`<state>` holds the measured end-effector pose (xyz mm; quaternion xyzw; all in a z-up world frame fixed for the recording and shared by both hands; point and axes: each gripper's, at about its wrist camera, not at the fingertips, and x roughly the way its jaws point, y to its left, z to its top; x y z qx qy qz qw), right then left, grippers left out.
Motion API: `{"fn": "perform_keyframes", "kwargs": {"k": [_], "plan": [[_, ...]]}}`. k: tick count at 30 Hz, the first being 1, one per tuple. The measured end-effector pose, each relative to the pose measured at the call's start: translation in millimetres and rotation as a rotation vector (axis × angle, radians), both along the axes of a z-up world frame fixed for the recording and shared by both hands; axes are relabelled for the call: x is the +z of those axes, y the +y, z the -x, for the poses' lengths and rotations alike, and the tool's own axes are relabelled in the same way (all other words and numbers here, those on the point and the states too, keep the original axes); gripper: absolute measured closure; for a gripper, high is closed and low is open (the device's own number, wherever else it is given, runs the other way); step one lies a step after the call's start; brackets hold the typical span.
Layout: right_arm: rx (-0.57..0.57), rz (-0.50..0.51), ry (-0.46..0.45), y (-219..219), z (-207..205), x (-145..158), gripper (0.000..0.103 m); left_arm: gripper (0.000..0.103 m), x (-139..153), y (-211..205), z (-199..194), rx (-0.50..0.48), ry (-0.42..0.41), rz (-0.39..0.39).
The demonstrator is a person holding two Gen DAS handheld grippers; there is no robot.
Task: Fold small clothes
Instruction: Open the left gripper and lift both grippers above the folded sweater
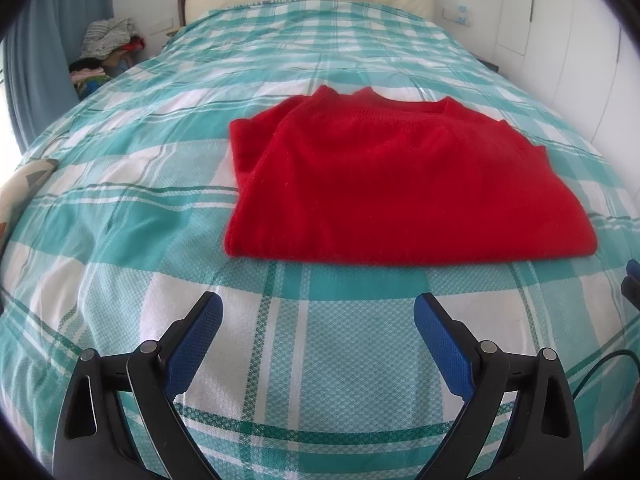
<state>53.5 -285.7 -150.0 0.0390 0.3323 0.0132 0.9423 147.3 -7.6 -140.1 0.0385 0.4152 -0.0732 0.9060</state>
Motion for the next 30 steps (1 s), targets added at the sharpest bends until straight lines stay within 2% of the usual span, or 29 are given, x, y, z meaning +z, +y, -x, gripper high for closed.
{"fn": "perform_keyframes", "kwargs": {"k": [10, 16, 18, 25, 30], "plan": [[-0.047, -0.072, 0.049, -10.3, -6.1, -34.5, 0.049, 0.004, -24.2, -5.9, -7.1, 0.027, 0.053, -0.038], [-0.039, -0.081, 0.054, -8.5, -10.0, -45.0, 0.041, 0.001, -30.4, -7.2, -12.8, 0.019, 0.093, -0.037], [-0.034, -0.084, 0.058, -8.0, -11.7, -47.1, 0.038, 0.001, -32.0, -7.8, -14.2, 0.017, 0.104, -0.039], [-0.031, -0.131, 0.055, -12.7, -12.0, -49.6, 0.037, 0.0, -34.3, -10.2, -15.8, 0.018, 0.119, -0.055], [-0.026, -0.132, 0.058, -11.2, -12.6, -49.7, 0.035, 0.0, -34.6, -5.9, -20.2, 0.019, 0.148, -0.023]]}}
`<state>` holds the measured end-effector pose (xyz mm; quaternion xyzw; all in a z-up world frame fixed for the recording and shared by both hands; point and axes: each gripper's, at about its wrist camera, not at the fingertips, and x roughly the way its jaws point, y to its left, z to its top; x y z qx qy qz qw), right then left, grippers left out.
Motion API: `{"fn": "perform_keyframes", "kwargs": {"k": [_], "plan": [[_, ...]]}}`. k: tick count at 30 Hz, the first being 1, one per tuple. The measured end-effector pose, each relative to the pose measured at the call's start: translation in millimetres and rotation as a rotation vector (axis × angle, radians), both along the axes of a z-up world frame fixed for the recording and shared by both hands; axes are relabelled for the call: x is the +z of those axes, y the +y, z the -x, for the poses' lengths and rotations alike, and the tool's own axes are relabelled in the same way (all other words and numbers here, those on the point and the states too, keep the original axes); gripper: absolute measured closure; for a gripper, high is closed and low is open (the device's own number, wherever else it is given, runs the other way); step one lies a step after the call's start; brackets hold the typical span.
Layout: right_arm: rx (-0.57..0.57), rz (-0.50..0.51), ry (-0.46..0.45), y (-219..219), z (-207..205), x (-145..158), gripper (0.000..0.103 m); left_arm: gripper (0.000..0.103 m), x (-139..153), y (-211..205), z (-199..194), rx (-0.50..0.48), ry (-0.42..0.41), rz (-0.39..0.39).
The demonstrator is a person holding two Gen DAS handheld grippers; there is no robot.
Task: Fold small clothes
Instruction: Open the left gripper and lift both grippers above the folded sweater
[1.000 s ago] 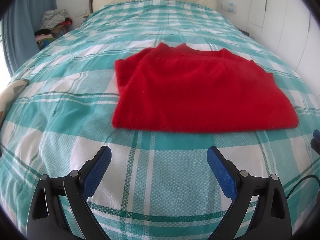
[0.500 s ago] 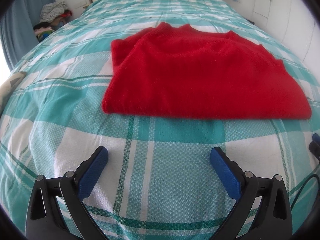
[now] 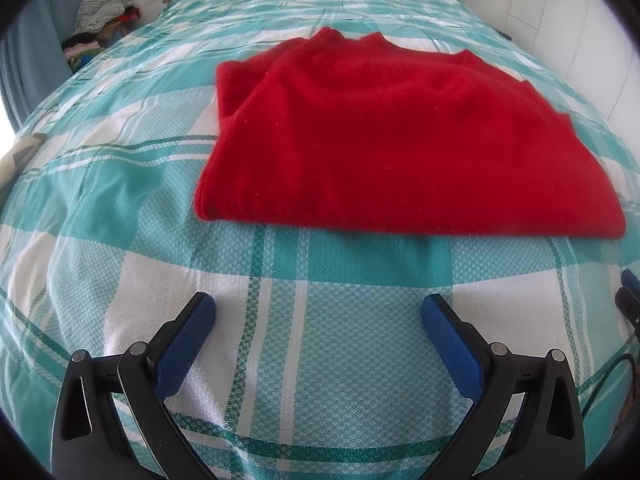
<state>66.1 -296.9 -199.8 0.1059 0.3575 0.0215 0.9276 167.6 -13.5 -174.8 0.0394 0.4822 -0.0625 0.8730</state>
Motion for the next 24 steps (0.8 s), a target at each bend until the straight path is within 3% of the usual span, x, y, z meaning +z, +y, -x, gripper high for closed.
{"fn": "perform_keyframes", "kwargs": {"k": [19, 24], "plan": [[0.001, 0.004, 0.001, 1.3, -0.2, -0.5, 0.033, 0.001, 6.7, 4.0, 5.5, -0.034, -0.015, 0.018], [-0.011, 0.013, 0.015, 1.4, -1.3, 12.2, 0.034, 0.001, 35.1, 25.0, 14.7, 0.007, -0.109, 0.079]]}}
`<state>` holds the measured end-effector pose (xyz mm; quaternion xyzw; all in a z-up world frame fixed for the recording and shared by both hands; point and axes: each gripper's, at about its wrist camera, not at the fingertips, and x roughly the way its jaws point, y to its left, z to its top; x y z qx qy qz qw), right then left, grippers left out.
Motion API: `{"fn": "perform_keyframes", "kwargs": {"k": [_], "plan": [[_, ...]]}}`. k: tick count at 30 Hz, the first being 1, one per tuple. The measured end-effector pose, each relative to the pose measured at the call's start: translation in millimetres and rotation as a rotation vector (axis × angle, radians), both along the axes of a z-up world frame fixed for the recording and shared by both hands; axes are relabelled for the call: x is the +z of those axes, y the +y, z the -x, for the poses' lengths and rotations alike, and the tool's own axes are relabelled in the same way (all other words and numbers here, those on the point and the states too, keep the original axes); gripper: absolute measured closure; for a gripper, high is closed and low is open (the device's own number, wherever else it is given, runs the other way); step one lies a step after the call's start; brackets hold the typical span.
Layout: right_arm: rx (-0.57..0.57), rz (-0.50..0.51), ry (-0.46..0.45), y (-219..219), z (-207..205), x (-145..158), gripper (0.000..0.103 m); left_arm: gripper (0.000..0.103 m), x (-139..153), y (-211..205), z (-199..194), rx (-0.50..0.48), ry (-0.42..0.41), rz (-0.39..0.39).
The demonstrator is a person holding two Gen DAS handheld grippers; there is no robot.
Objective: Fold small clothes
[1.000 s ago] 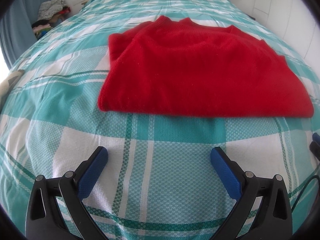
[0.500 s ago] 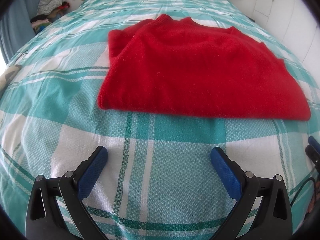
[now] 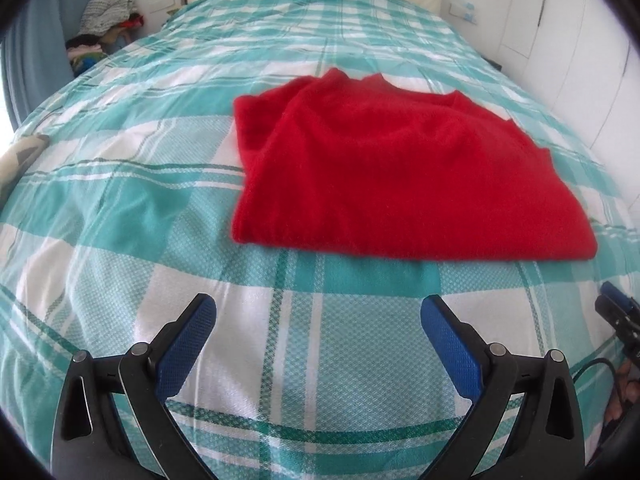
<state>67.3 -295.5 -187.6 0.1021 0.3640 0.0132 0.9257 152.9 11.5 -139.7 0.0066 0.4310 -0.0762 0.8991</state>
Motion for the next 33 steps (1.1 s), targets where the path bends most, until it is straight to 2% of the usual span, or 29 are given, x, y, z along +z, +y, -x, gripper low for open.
{"fn": "perform_keyframes", "kwargs": {"k": [4, 8, 11, 14, 16, 17, 18, 20, 21, 25, 28, 30, 33], "plan": [[-0.034, -0.119, -0.053, -29.9, -19.7, 39.3, 0.034, 0.001, 20.9, 20.3, 3.1, 0.064, -0.094, 0.009], [-0.082, -0.209, -0.025, -69.7, -78.5, 57.6, 0.034, 0.001, 26.7, 37.8, 1.4, 0.112, -0.101, 0.064], [-0.079, -0.281, 0.042, -83.0, -124.8, 45.9, 0.034, 0.001, 26.6, 45.9, 1.0, 0.13, -0.09, 0.082], [-0.055, -0.355, 0.141, -80.6, -160.2, 19.5, 0.034, 0.001, 29.0, 52.4, 2.3, 0.139, -0.095, 0.086], [-0.036, -0.356, 0.205, -70.4, -174.6, 2.7, 0.036, 0.001, 31.3, 56.5, 2.7, 0.146, -0.101, 0.088], [-0.041, -0.319, 0.219, -64.9, -178.2, -0.4, 0.042, 0.001, 32.5, 59.3, 3.1, 0.151, -0.103, 0.091], [-0.053, -0.277, 0.221, -61.1, -179.4, 0.5, 0.059, 0.001, 33.4, 62.7, 3.1, 0.158, -0.103, 0.096], [-0.075, -0.284, 0.219, -58.4, -180.7, 8.8, 0.093, 0.001, 35.1, 71.5, 2.8, 0.178, -0.1, 0.114], [-0.09, -0.294, 0.211, -56.1, -180.1, 16.9, 0.093, 0.001, 35.2, 76.8, 2.4, 0.19, -0.095, 0.126], [-0.018, -0.345, 0.154, -18.9, -190.9, 69.4, 0.094, 0.001, 33.0, 96.3, -3.3, 0.232, -0.046, 0.183], [0.066, -0.371, 0.142, 30.1, -213.1, 100.9, 0.094, 0.001, 35.3, 109.4, -1.9, 0.269, -0.058, 0.205], [0.127, -0.358, 0.141, 68.4, -230.6, 110.7, 0.094, 0.001, 37.5, 116.6, -0.4, 0.287, -0.072, 0.201], [0.188, -0.312, 0.155, 126.1, -254.4, 107.0, 0.094, 0.001, 38.0, 125.7, 0.7, 0.312, -0.087, 0.174]]}}
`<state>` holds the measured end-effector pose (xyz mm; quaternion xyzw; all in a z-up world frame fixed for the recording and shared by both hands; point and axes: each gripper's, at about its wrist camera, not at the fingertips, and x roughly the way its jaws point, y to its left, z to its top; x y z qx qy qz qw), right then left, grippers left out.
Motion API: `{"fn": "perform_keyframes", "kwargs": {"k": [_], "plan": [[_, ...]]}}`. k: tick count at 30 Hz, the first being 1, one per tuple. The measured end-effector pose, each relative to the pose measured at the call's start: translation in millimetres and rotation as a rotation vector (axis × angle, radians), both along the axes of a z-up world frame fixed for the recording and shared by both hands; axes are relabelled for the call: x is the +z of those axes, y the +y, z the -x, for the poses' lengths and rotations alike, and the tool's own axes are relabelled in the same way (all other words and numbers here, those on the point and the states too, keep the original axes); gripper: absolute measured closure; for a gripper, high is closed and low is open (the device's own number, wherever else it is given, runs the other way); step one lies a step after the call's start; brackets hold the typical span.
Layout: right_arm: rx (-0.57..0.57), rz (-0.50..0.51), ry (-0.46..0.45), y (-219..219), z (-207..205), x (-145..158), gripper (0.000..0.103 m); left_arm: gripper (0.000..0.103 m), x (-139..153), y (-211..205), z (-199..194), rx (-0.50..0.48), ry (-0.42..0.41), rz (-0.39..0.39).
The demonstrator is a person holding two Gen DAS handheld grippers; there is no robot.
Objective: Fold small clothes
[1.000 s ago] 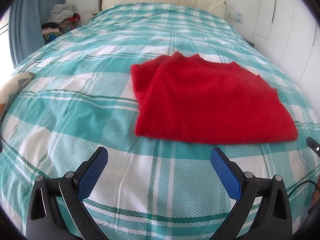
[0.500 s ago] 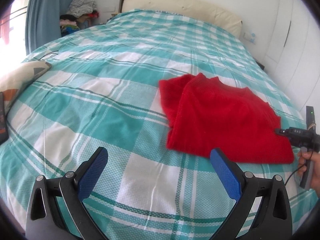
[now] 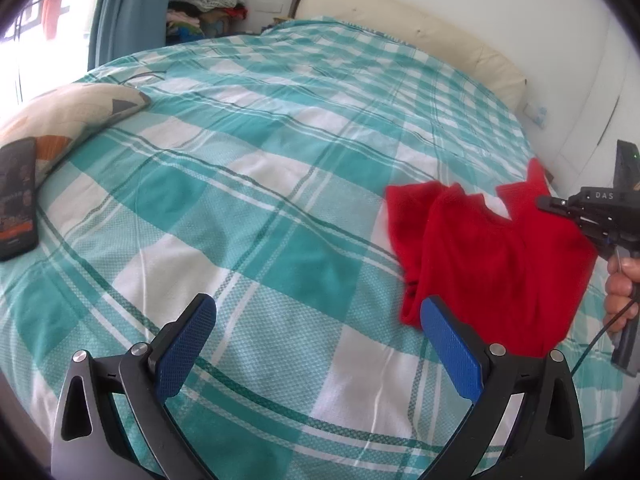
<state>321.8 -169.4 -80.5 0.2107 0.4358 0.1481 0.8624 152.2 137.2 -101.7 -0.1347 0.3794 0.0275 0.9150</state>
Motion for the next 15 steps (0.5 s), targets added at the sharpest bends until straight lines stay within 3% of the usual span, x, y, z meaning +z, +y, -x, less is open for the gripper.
{"fn": "perform_keyframes", "kwargs": {"k": [5, 10, 14, 15], "plan": [[0.046, 0.022, 0.041, 69.8, -21.6, -33.0, 0.094, 0.001, -4.1, 13.5, -0.2, 0.019, 0.005, -0.013], [0.098, 0.041, 0.065, 111.4, -22.0, -61.4, 0.093, 0.001, -6.6, 22.3, 0.8, 0.028, 0.013, -0.015], [0.284, -0.189, 0.135, 114.6, -19.5, -70.9, 0.064, 0.001, -6.1, 27.9, 2.9, 0.034, 0.013, 0.006], [0.3, -0.212, 0.12, 109.2, -15.3, -64.5, 0.064, 0.001, -5.8, 28.8, 3.3, 0.035, 0.012, 0.01]]}}
